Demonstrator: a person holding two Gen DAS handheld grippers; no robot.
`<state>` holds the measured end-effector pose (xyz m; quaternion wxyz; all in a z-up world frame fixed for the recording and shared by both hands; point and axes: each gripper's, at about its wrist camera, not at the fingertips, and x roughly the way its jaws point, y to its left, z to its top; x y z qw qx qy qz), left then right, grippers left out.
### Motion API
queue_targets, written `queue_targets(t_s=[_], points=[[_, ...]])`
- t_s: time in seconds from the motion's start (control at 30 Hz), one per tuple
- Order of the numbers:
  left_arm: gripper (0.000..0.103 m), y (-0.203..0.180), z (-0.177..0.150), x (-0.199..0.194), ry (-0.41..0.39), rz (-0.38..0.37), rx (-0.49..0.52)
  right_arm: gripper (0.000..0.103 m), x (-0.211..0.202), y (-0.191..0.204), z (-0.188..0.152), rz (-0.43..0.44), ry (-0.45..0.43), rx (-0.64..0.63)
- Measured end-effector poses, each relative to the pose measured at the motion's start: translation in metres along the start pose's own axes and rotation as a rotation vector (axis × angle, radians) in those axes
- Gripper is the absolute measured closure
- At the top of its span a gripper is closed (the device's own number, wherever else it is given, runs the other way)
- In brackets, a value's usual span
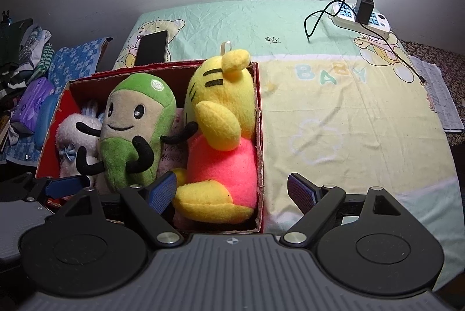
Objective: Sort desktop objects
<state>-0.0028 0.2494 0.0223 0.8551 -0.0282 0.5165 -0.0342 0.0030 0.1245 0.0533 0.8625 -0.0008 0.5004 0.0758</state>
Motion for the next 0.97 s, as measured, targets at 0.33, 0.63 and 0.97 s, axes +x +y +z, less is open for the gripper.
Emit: queue_targets(t_s=[0.33, 0.63, 0.97], points=[[0.001, -0.005, -0.003, -0.003, -0.013, 0.014, 0.014, 0.017, -0.003, 0.0, -0.004, 0.004, -0.01, 0.011], [0.001, 0.003, -0.007, -0.006, -0.018, 0.006, -0.02, 0.017, -0.003, 0.005, -0.005, 0.016, -0.015, 0.003], [0.003, 0.008, -0.009, -0.016, -0.061, 0.05, -0.031, 0.017, -0.005, 0.015, -0.005, 0.028, -0.03, -0.011]])
